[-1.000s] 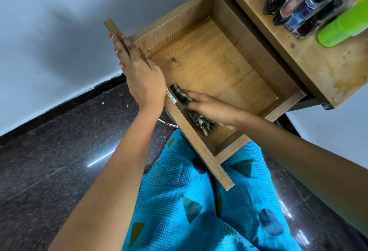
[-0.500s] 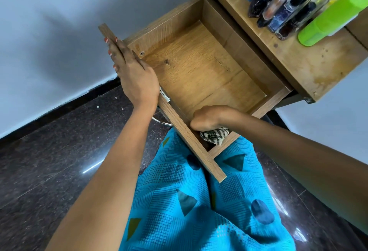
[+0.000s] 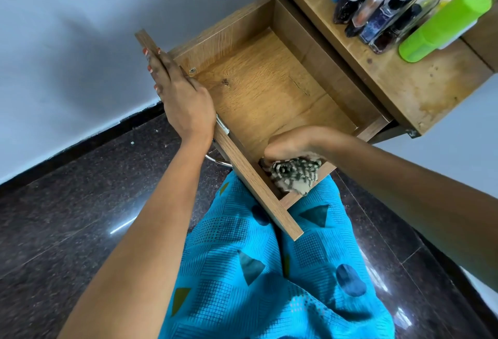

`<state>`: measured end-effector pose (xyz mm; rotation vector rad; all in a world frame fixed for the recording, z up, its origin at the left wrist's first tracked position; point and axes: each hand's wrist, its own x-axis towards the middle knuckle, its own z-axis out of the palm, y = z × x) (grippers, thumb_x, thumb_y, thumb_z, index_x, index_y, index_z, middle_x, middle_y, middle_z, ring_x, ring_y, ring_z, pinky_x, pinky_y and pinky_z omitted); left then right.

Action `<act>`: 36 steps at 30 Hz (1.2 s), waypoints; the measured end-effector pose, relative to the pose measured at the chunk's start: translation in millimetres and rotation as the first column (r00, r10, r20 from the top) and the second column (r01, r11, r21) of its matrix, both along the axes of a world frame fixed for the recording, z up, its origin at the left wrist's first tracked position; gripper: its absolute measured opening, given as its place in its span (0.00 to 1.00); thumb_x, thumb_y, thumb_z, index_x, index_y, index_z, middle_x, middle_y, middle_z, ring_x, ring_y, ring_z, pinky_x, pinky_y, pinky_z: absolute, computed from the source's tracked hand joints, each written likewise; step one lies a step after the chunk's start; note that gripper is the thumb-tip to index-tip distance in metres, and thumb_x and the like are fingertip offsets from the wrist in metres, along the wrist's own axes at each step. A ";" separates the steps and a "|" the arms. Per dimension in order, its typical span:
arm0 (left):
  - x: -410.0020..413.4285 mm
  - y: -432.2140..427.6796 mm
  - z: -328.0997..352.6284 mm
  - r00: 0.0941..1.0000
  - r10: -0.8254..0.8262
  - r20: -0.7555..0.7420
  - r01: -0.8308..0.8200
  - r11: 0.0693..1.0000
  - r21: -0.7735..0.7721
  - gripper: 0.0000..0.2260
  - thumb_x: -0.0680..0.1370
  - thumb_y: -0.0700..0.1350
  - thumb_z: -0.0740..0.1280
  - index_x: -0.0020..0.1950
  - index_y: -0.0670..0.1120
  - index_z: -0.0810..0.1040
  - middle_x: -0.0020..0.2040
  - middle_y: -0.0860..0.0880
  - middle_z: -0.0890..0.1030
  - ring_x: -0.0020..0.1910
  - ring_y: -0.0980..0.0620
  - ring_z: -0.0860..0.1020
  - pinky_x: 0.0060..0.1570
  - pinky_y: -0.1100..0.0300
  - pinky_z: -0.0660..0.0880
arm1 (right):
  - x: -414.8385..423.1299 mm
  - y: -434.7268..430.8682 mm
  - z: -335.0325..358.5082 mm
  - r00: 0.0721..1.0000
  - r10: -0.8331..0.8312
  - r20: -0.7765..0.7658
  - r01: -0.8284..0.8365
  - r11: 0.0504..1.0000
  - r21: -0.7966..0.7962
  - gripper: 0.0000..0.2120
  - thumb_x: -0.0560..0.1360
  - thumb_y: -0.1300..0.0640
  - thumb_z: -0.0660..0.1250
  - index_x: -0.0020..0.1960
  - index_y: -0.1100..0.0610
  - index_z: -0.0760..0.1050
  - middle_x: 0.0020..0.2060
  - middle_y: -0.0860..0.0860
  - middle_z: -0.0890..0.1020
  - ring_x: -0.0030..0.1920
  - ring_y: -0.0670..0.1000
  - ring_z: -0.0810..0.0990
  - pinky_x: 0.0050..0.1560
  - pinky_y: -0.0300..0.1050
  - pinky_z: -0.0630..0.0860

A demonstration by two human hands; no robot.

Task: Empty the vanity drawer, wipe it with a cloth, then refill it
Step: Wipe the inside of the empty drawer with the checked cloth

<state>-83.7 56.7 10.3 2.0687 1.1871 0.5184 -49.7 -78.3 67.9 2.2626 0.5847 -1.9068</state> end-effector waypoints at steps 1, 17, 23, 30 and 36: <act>-0.1 0.1 0.1 1.000 -0.002 0.003 0.002 1.000 0.001 0.23 0.81 0.40 0.50 0.75 0.43 0.50 0.77 0.45 0.47 0.76 0.47 0.51 0.72 0.58 0.51 | -2.6 -0.1 -4.7 1.000 -0.016 0.025 0.015 1.000 0.010 0.15 0.81 0.57 0.48 0.58 0.63 0.69 0.56 0.61 0.74 0.56 0.56 0.76 0.57 0.48 0.73; 0.1 0.9 0.5 1.000 -0.002 -0.006 0.002 1.000 -0.001 0.23 0.81 0.40 0.50 0.75 0.41 0.50 0.77 0.45 0.46 0.76 0.49 0.49 0.73 0.59 0.48 | 2.5 -5.6 -16.1 0.995 -0.054 0.079 0.044 0.992 0.116 0.14 0.81 0.58 0.49 0.53 0.64 0.70 0.47 0.56 0.73 0.39 0.49 0.72 0.42 0.41 0.72; 0.5 -0.1 0.1 1.000 -0.001 -0.006 0.001 1.000 -0.003 0.23 0.81 0.41 0.50 0.75 0.42 0.49 0.77 0.45 0.46 0.76 0.49 0.49 0.73 0.59 0.48 | 1.5 -16.3 -24.9 0.991 -0.107 0.079 0.092 0.981 0.172 0.13 0.79 0.58 0.57 0.59 0.64 0.70 0.54 0.57 0.77 0.49 0.51 0.75 0.50 0.43 0.74; 0.3 -0.1 1.7 1.000 -0.001 -0.016 0.001 1.000 0.007 0.23 0.81 0.39 0.50 0.75 0.42 0.49 0.77 0.45 0.46 0.76 0.49 0.49 0.73 0.58 0.48 | 26.3 -13.0 -14.9 0.998 -0.019 -0.060 0.025 0.995 0.095 0.06 0.75 0.56 0.64 0.42 0.57 0.72 0.41 0.55 0.78 0.43 0.56 0.79 0.47 0.46 0.79; -0.1 -0.3 1.9 1.000 -0.006 -0.027 0.006 1.000 0.015 0.23 0.80 0.38 0.50 0.75 0.41 0.49 0.77 0.45 0.46 0.76 0.48 0.49 0.73 0.58 0.48 | 23.9 -18.3 6.6 0.958 0.245 0.149 -0.268 0.950 0.159 0.06 0.74 0.61 0.64 0.50 0.57 0.77 0.34 0.48 0.76 0.34 0.46 0.75 0.31 0.35 0.74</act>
